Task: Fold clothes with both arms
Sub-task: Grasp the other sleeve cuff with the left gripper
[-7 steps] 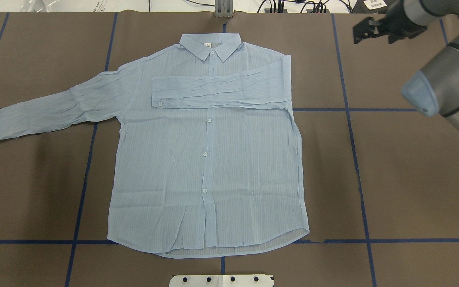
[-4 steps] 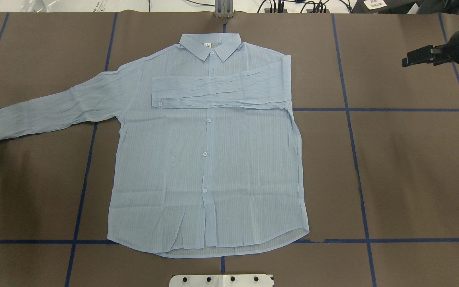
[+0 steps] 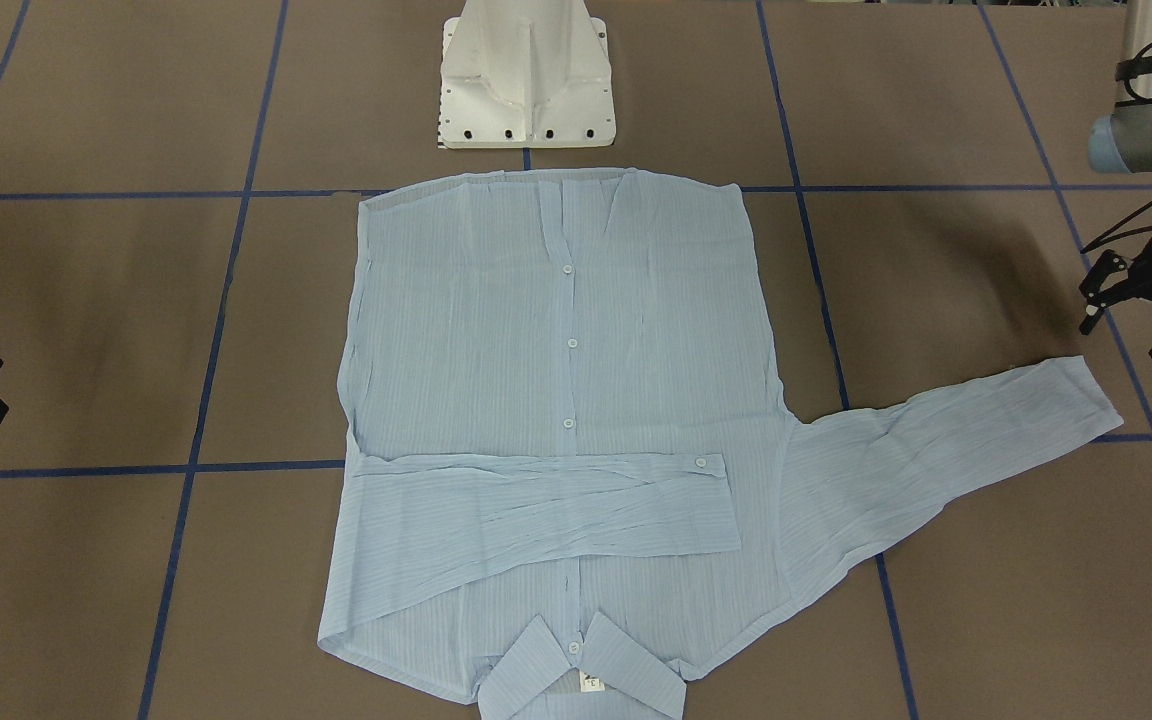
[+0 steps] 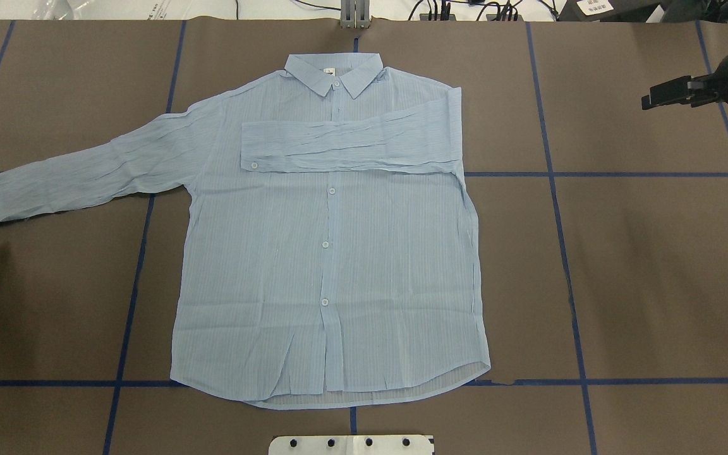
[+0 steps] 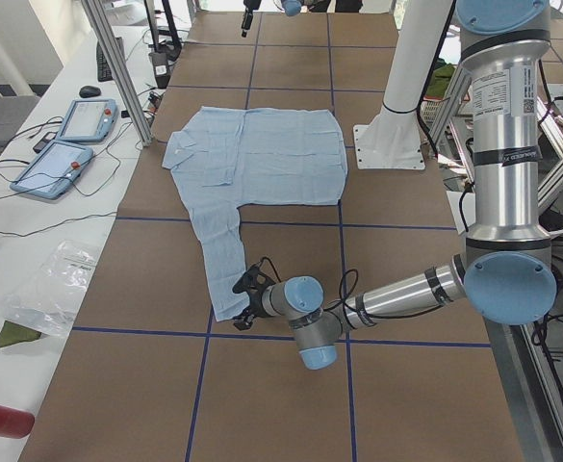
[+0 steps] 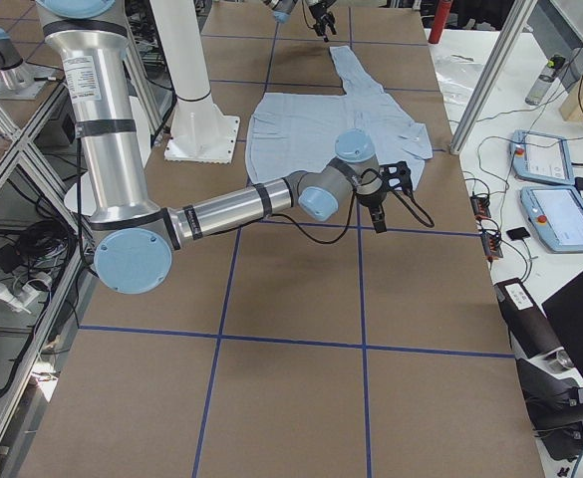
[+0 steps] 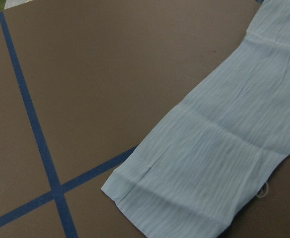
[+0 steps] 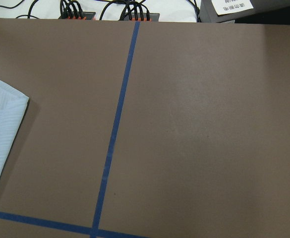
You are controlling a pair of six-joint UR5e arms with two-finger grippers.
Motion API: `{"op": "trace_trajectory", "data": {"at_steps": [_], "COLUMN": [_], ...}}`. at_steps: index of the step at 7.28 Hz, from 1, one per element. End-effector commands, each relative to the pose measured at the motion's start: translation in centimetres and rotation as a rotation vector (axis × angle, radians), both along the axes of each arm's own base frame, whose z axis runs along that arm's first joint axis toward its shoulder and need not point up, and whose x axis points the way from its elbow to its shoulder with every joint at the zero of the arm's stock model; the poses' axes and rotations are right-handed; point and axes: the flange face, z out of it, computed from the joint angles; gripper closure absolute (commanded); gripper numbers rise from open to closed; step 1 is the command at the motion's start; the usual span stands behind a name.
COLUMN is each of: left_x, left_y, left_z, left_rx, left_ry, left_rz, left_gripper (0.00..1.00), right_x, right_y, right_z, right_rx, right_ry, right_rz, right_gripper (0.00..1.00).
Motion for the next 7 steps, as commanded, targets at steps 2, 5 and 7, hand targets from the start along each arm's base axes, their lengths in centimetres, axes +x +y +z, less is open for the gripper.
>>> {"op": "trace_trajectory", "data": {"at_steps": [2, 5, 7], "left_x": [1.3, 2.0, 2.3], "left_y": [-0.1, -0.6, -1.1], "left_z": [0.2, 0.4, 0.5], "left_rx": [-0.006, -0.007, -0.006], "left_ry": [-0.004, -0.005, -0.006], "left_rz": [0.024, 0.034, 0.034], "left_gripper": [0.37, 0.42, 0.52], "right_x": [0.0, 0.0, 0.0], "right_y": [0.0, 0.0, 0.0], "right_z": [0.2, 0.4, 0.5], "right_rx": [0.0, -0.007, -0.008], "right_ry": [0.003, 0.005, 0.006], "right_rz": [0.001, 0.003, 0.003], "right_gripper": [0.0, 0.0, 0.0]}}
